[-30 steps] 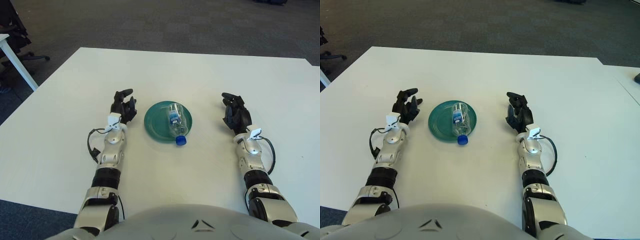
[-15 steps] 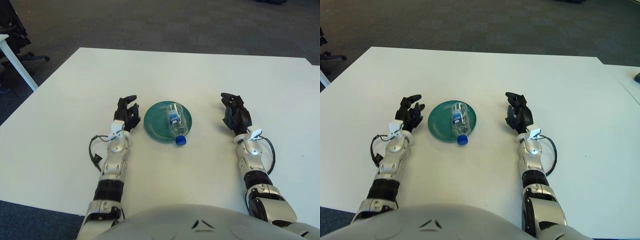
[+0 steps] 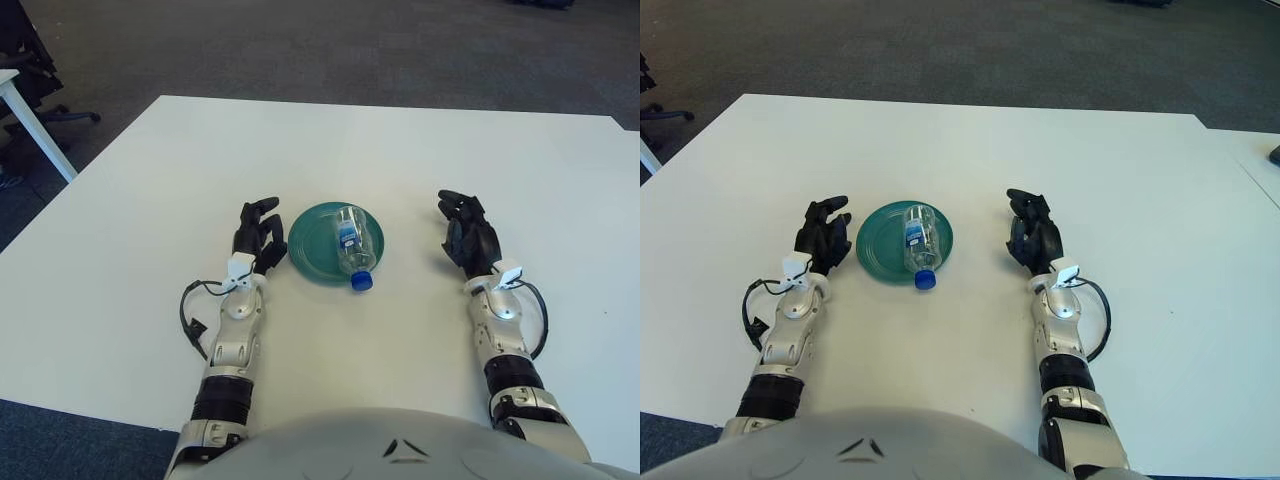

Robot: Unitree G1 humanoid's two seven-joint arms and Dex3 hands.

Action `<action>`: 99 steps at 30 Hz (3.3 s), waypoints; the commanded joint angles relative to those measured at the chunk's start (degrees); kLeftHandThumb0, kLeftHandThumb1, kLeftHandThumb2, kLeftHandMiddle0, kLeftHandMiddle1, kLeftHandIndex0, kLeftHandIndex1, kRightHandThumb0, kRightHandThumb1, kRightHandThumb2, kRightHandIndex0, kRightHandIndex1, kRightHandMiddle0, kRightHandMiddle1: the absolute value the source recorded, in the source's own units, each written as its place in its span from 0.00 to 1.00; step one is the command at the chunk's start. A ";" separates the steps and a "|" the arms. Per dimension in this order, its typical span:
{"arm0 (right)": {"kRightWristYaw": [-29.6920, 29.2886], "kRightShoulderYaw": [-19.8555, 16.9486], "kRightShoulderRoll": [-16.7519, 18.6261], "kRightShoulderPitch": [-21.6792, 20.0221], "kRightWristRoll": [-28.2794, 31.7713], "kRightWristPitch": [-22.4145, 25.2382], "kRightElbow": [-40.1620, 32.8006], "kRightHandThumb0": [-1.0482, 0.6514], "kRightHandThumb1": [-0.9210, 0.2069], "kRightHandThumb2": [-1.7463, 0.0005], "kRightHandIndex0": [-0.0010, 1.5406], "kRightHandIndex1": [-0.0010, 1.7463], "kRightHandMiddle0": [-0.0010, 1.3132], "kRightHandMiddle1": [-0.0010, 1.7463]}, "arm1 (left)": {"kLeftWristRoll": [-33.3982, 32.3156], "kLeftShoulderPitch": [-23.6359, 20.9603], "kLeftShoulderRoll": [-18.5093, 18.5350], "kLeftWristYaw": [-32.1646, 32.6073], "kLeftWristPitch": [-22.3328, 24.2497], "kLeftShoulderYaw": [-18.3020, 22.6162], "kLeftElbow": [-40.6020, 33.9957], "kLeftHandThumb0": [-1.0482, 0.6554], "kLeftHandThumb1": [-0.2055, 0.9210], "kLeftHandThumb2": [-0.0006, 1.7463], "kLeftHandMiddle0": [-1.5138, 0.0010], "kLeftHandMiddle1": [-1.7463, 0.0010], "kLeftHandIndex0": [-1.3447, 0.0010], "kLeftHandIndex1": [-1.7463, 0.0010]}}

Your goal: Put the bottle into the plate.

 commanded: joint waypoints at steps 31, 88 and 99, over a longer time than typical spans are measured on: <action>-0.12 -0.58 0.33 4.71 0.96 5.50 -3.02 0.18 0.00 0.58 0.18 0.36 0.00 0.58 | 0.99 4.52 -2.63 2.81 -4.21 -2.32 3.19 0.25 1.00 0.33 0.64 0.56 0.77 0.35; -4.72 0.43 1.90 11.30 -0.28 10.64 -13.96 0.19 0.00 0.58 0.20 0.34 0.00 0.56 | -4.06 4.11 -1.93 -3.46 -8.64 -1.83 5.19 0.26 0.99 0.33 0.60 0.54 0.70 0.35; -6.43 0.86 2.32 13.32 -0.77 12.18 -17.43 0.19 0.00 0.58 0.20 0.34 0.00 0.57 | -4.37 4.74 -1.55 -4.34 -5.79 -2.00 2.83 0.26 0.97 0.34 0.59 0.53 0.70 0.35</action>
